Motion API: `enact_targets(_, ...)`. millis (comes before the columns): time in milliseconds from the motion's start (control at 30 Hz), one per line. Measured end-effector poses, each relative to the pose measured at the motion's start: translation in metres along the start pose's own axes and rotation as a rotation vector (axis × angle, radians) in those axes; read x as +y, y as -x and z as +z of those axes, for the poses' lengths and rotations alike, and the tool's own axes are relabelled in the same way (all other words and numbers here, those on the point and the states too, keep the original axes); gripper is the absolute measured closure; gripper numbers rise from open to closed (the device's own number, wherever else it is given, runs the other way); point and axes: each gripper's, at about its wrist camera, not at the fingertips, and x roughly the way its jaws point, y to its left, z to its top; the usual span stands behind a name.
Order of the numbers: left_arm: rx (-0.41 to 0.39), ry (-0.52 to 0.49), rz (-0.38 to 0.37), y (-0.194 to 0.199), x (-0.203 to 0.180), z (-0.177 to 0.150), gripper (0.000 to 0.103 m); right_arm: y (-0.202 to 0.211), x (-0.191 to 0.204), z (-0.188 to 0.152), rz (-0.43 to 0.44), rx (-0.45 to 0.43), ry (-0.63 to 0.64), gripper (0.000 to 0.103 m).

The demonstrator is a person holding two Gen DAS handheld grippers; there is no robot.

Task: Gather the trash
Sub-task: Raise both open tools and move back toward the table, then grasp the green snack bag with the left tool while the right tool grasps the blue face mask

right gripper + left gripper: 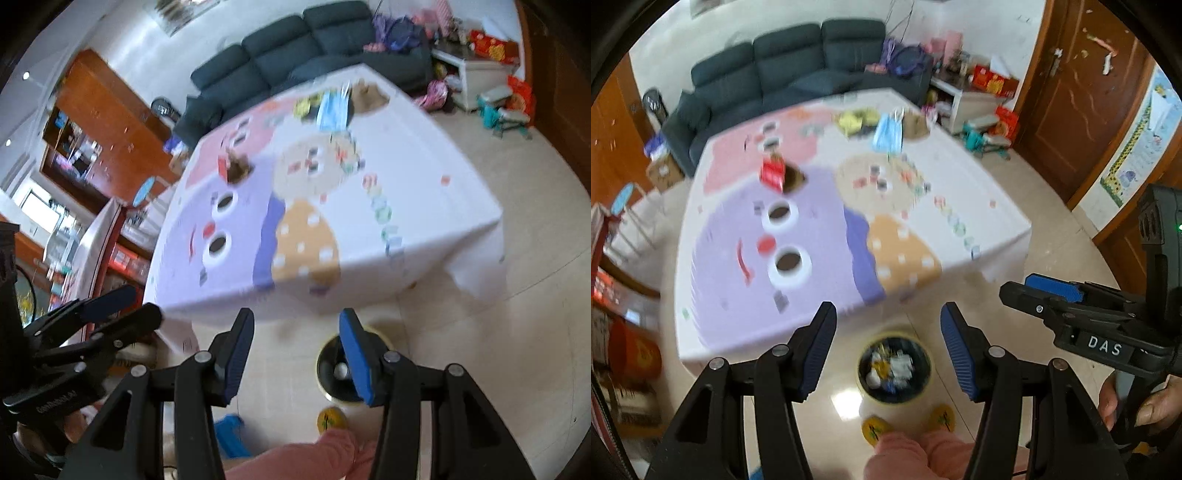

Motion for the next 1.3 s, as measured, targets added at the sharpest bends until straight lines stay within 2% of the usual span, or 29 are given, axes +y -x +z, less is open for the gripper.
enact_targets(133,-0.084,-0.027,-0.002,0.02,0.016,0.027,0.037,0.007,0.008,0.022,-0.029,-0.07,-0.028,0.054)
enact_targets(267,-0.141,-0.039,-0.01,0.03,0.038,0.048,0.036,0.005,0.017,0.04,-0.062,-0.112,-0.042,0.053)
enact_targets(433,-0.149,-0.023,-0.042,0.029,0.064,0.068,0.036,-0.002,0.031,0.057,-0.099,-0.136,-0.051,0.052)
enact_targets(533,-0.156,-0.025,-0.051,0.03,0.072,0.076,0.036,-0.009,0.038,0.067,-0.125,-0.143,-0.028,0.041)
enact_targets(700,-0.167,-0.027,-0.032,0.022,0.076,0.091,0.035,-0.032,0.035,0.096,-0.151,-0.117,-0.02,0.041)
enact_targets(800,-0.159,-0.008,-0.023,0.012,0.077,0.104,0.035,-0.048,0.027,0.118,-0.148,-0.106,-0.022,0.041)
enact_targets(967,-0.139,0.033,0.037,-0.015,0.075,0.135,0.035,-0.094,0.001,0.173,-0.12,-0.068,-0.027,0.041)
enact_targets(1133,-0.081,0.096,0.084,-0.06,0.072,0.183,0.035,-0.147,-0.027,0.228,-0.088,-0.027,-0.026,0.041)
enact_targets(1300,-0.046,0.19,0.097,-0.109,0.074,0.228,0.035,-0.201,-0.052,0.273,-0.074,0.024,-0.026,0.041)
